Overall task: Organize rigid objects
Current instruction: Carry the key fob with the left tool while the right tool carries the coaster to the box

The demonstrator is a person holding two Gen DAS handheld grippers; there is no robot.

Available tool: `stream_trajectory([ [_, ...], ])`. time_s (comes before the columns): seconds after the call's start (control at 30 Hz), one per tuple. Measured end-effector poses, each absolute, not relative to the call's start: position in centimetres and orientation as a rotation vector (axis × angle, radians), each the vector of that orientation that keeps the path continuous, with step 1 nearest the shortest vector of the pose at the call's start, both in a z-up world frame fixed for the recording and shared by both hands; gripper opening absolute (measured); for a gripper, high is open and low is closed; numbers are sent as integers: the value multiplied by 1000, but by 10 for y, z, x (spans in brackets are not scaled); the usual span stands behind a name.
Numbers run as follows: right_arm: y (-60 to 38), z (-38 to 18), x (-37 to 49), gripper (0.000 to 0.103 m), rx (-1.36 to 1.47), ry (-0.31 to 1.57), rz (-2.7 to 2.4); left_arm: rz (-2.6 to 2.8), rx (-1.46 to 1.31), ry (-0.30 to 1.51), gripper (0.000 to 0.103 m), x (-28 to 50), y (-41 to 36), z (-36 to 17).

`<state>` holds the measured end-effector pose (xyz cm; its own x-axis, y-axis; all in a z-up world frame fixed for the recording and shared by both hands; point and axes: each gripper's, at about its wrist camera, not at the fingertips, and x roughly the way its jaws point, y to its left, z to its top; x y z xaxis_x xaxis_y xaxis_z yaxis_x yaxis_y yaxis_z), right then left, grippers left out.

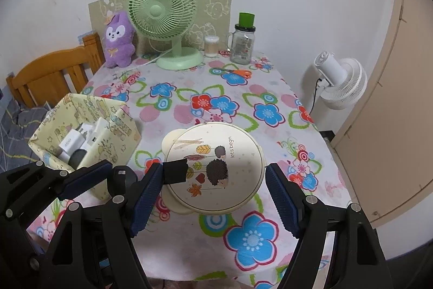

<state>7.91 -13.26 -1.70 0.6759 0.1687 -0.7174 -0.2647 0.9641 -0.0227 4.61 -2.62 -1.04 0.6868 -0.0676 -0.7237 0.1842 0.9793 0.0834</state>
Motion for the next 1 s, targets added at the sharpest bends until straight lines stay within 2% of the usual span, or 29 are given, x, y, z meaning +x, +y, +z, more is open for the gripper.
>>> stream_trajectory([
  [1.0, -44, -14, 103, 78, -164, 795, 327, -68, 93, 845, 33, 66, 57, -12],
])
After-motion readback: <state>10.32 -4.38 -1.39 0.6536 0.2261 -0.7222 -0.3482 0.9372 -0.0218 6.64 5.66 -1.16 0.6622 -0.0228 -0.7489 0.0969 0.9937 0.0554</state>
